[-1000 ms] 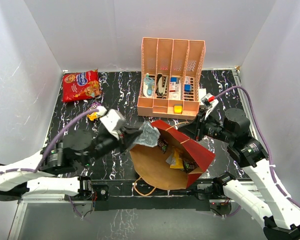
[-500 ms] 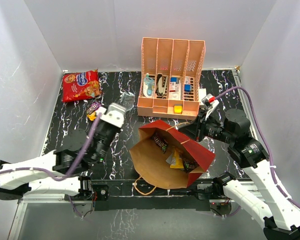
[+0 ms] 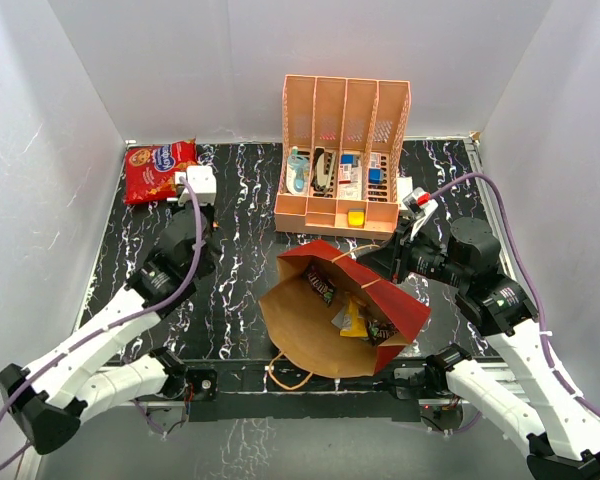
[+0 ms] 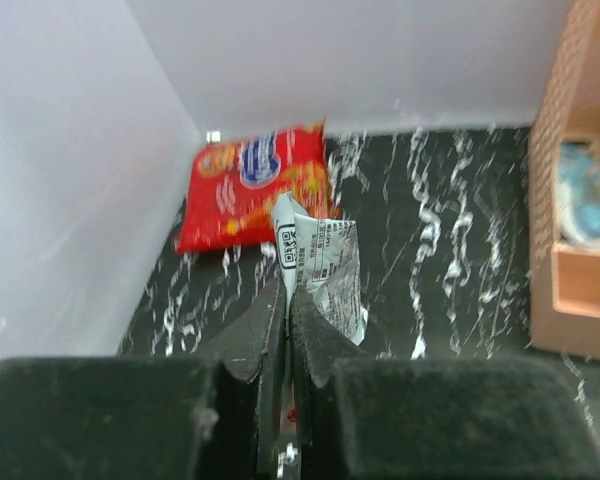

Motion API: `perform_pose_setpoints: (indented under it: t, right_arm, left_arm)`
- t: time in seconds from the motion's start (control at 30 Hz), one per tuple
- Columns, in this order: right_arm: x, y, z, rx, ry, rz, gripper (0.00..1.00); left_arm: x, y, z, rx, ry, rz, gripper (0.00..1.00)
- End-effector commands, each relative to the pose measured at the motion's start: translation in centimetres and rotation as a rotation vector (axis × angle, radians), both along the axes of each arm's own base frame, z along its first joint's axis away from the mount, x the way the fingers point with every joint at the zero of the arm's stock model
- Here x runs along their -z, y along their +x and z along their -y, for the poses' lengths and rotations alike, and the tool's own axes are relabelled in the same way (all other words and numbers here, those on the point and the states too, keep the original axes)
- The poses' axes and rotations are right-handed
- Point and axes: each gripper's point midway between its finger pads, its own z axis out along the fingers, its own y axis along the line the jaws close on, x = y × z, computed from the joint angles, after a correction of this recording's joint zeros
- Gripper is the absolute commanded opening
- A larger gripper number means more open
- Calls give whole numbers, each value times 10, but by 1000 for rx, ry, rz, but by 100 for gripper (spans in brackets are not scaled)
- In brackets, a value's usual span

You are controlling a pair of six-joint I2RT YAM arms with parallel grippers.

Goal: Take the snacks out of the paper bag

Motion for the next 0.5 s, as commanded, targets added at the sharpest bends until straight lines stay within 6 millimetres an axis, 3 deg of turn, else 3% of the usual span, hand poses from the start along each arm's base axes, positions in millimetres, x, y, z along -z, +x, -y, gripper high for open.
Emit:
perform_pose_setpoints:
  t: [0.0, 0.17, 0.47]
  right_arm:
    - [-18, 0, 1, 1, 9, 57, 8]
    - [-18, -1, 2, 2, -2, 64, 8]
    - [-18, -1, 3, -2, -14, 67, 8]
  left_arm:
    - [79, 13, -11, -73, -137, -174, 0]
    - [117, 21, -32, -178, -314, -241, 0]
    - [165, 40, -33, -265, -453, -333, 0]
